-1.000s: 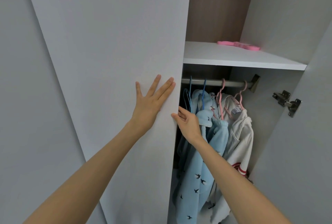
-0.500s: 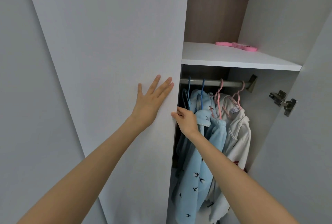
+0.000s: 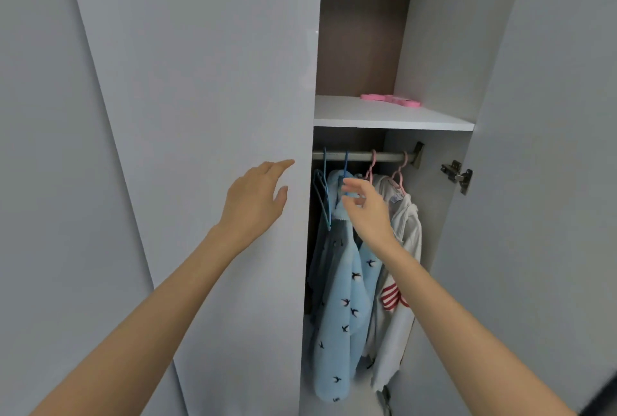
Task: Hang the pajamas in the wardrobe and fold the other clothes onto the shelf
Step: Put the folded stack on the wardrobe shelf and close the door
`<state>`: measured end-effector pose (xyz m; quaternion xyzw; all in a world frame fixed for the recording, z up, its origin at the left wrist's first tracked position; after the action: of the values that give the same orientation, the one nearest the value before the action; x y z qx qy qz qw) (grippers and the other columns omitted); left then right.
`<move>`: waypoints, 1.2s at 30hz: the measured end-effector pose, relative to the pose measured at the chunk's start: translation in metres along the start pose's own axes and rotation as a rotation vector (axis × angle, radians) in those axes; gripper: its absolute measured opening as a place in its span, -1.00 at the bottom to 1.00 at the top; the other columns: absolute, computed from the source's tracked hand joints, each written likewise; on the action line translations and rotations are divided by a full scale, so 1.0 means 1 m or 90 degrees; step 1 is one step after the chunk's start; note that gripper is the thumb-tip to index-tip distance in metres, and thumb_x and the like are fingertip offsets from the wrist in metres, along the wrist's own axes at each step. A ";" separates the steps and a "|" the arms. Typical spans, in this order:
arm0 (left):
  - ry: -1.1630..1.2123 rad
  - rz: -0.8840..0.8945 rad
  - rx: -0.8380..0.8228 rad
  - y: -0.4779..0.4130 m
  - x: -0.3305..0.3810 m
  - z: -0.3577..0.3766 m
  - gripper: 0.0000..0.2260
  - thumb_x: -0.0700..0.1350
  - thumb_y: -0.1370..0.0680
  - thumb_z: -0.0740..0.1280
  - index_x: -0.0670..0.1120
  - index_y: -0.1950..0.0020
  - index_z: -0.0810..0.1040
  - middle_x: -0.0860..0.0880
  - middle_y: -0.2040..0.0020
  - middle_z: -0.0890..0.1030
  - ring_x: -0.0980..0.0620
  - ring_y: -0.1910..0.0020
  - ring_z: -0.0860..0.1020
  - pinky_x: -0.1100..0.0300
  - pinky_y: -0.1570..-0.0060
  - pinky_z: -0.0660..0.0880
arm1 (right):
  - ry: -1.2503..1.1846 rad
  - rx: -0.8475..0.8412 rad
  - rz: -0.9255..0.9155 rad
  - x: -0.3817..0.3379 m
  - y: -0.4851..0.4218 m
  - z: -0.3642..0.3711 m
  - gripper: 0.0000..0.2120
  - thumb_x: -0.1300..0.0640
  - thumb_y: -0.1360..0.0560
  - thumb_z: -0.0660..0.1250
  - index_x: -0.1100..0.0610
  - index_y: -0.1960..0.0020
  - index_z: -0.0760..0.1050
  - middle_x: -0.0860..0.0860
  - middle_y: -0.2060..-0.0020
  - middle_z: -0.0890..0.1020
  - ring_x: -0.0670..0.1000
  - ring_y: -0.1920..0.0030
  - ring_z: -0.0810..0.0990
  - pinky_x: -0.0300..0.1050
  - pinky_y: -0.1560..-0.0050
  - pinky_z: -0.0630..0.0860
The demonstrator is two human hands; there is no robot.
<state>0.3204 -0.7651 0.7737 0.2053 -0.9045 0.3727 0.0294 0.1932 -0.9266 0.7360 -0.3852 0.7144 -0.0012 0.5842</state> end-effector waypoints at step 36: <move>0.405 0.160 -0.096 0.084 0.341 0.028 -0.53 -0.05 -0.58 0.26 0.04 -0.47 0.26 0.05 -0.33 0.44 0.07 -0.23 0.45 0.18 -0.17 0.38 | 0.211 0.299 -0.043 -0.011 0.201 -0.330 -0.53 0.17 -0.60 0.18 0.10 -0.49 0.19 -0.05 -0.39 0.33 -0.11 -0.37 0.33 -0.22 -0.36 0.27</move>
<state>-0.0215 -0.8502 0.7678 -0.0366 -0.8930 0.3510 0.2791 -0.1926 -0.9266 0.7590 -0.2578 0.7671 -0.2490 0.5320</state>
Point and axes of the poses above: each hand's wrist, its own y-axis away from the middle knuckle, its own z-axis out of the palm, x = y × z, the point moved 2 cm from there along -y, towards the middle knuckle
